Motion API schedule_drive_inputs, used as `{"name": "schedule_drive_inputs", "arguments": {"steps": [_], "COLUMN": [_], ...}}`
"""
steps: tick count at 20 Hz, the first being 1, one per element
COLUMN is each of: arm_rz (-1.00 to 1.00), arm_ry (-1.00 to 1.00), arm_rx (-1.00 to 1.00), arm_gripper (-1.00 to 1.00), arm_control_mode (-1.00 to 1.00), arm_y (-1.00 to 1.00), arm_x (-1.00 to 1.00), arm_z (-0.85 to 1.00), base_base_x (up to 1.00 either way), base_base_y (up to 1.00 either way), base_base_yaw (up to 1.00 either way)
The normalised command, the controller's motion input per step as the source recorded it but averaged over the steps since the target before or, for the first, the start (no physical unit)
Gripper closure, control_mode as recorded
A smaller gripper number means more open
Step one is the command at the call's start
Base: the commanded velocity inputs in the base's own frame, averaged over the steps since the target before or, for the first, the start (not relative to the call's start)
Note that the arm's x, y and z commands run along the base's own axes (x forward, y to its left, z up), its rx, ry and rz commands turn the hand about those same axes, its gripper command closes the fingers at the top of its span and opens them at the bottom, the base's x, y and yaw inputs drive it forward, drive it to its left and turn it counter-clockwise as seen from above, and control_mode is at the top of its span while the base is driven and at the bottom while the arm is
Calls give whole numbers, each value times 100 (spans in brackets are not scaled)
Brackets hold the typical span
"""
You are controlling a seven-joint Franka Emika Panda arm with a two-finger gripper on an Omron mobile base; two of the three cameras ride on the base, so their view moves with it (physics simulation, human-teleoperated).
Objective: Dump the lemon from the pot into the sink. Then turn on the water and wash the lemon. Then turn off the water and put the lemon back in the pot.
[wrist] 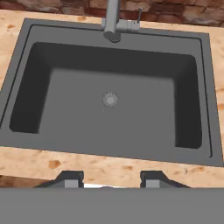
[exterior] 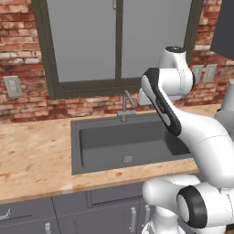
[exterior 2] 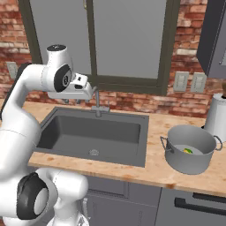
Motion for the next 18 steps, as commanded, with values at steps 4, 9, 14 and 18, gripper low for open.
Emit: {"name": "schedule_drive_inputs", "arguments": {"steps": [4,9,14,18], "arm_rz": [0,0,0,0], "arm_ry": [-1,-3,0,3], "arm_rx": [0,0,0,0], "arm_gripper": [-100,-100,-100,-100], "arm_control_mode": [-100,-100,-100,-100], "arm_y": [0,-45,-97,-100], "arm_x": [-2,-12,-18,-3], "arm_z": [0,0,0,-1], "base_base_x": [0,0,0,0], "base_base_y": [0,0,0,0], "base_base_yaw": [0,0,0,0]}}
